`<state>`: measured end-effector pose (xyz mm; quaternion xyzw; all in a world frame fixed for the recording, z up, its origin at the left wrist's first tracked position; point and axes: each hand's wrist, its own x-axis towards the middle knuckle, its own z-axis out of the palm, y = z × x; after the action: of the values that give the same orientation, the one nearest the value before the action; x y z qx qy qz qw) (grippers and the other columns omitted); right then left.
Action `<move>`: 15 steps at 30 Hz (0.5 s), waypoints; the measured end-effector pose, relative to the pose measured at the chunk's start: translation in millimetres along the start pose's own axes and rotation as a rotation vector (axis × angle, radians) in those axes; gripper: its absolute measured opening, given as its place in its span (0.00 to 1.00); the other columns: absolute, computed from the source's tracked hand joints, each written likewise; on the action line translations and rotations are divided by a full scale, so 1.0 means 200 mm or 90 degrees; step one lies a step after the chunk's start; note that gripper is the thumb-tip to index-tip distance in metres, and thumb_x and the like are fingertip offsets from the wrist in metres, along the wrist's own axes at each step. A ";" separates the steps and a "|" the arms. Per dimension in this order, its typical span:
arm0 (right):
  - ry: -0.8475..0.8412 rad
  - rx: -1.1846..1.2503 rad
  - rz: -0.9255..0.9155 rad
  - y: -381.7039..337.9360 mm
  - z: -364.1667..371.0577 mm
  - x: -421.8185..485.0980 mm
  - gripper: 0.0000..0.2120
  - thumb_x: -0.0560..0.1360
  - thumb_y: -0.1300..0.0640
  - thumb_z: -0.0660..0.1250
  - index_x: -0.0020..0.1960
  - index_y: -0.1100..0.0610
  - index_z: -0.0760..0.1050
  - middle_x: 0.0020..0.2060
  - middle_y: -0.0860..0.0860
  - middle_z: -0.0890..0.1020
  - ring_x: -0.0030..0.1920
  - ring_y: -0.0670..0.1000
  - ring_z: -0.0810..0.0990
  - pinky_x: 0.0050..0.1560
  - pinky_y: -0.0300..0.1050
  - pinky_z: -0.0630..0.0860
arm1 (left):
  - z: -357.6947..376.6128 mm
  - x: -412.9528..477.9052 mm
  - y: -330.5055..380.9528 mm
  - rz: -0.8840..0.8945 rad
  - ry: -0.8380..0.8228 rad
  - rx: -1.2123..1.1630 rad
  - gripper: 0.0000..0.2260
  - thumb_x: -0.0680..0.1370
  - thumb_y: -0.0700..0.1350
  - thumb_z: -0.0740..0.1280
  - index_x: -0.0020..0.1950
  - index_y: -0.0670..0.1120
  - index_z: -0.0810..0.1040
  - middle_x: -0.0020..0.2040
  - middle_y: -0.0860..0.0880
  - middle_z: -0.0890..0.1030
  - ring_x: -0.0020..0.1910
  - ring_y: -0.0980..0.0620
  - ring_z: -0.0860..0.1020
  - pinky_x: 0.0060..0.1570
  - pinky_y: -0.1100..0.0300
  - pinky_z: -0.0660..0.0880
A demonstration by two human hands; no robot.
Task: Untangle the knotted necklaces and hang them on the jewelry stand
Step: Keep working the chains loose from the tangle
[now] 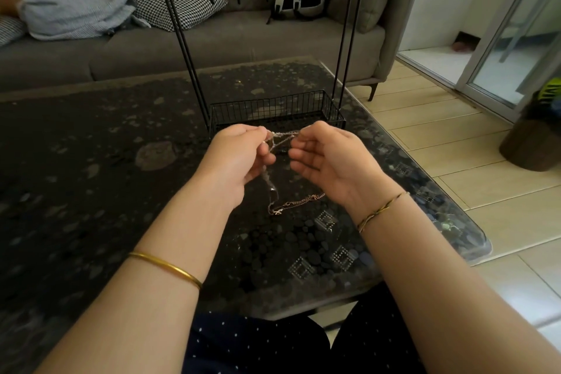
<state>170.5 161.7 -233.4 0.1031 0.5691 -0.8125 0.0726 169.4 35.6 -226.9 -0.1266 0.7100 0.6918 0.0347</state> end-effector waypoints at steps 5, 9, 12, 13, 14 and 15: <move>0.043 0.060 -0.023 -0.01 -0.02 0.01 0.06 0.78 0.62 0.60 0.42 0.57 0.71 0.28 0.51 0.79 0.34 0.50 0.81 0.39 0.44 0.79 | -0.01 -0.01 -0.01 0.034 -0.058 0.103 0.05 0.79 0.46 0.65 0.52 0.49 0.80 0.24 0.56 0.73 0.30 0.58 0.75 0.45 0.56 0.75; 0.045 0.042 -0.043 -0.01 -0.03 0.00 0.06 0.80 0.61 0.58 0.44 0.57 0.69 0.31 0.51 0.78 0.33 0.49 0.80 0.41 0.45 0.79 | -0.01 -0.02 -0.01 0.065 -0.127 0.118 0.05 0.76 0.48 0.70 0.51 0.51 0.81 0.25 0.57 0.73 0.29 0.59 0.73 0.42 0.59 0.74; 0.026 0.038 -0.046 0.00 -0.03 0.01 0.07 0.80 0.63 0.57 0.43 0.57 0.68 0.32 0.51 0.76 0.32 0.48 0.78 0.42 0.46 0.79 | 0.00 -0.01 -0.02 0.137 -0.124 0.154 0.05 0.75 0.44 0.71 0.50 0.52 0.81 0.28 0.54 0.73 0.30 0.57 0.72 0.42 0.58 0.74; 0.021 0.038 -0.046 0.00 -0.03 0.01 0.08 0.80 0.63 0.57 0.43 0.57 0.68 0.31 0.50 0.74 0.31 0.48 0.78 0.42 0.46 0.79 | 0.00 -0.01 -0.02 0.158 -0.113 0.166 0.05 0.75 0.43 0.70 0.49 0.52 0.81 0.28 0.53 0.73 0.30 0.56 0.72 0.43 0.57 0.73; 0.018 0.039 -0.043 0.00 -0.02 0.01 0.08 0.80 0.64 0.57 0.43 0.57 0.68 0.30 0.50 0.74 0.31 0.48 0.77 0.41 0.45 0.79 | 0.00 0.00 -0.02 0.172 -0.104 0.171 0.05 0.75 0.43 0.70 0.49 0.51 0.81 0.29 0.52 0.72 0.30 0.56 0.72 0.43 0.57 0.73; 0.014 0.042 -0.038 0.00 -0.02 0.01 0.08 0.80 0.64 0.57 0.43 0.57 0.68 0.30 0.50 0.73 0.30 0.48 0.77 0.39 0.44 0.79 | -0.01 0.00 -0.03 0.181 -0.097 0.173 0.05 0.76 0.42 0.69 0.48 0.51 0.81 0.29 0.52 0.72 0.30 0.56 0.72 0.43 0.57 0.74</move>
<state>169.2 166.0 -234.8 0.0977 0.5455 -0.8315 0.0385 171.2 34.2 -231.9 0.0333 0.8030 0.5950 0.0073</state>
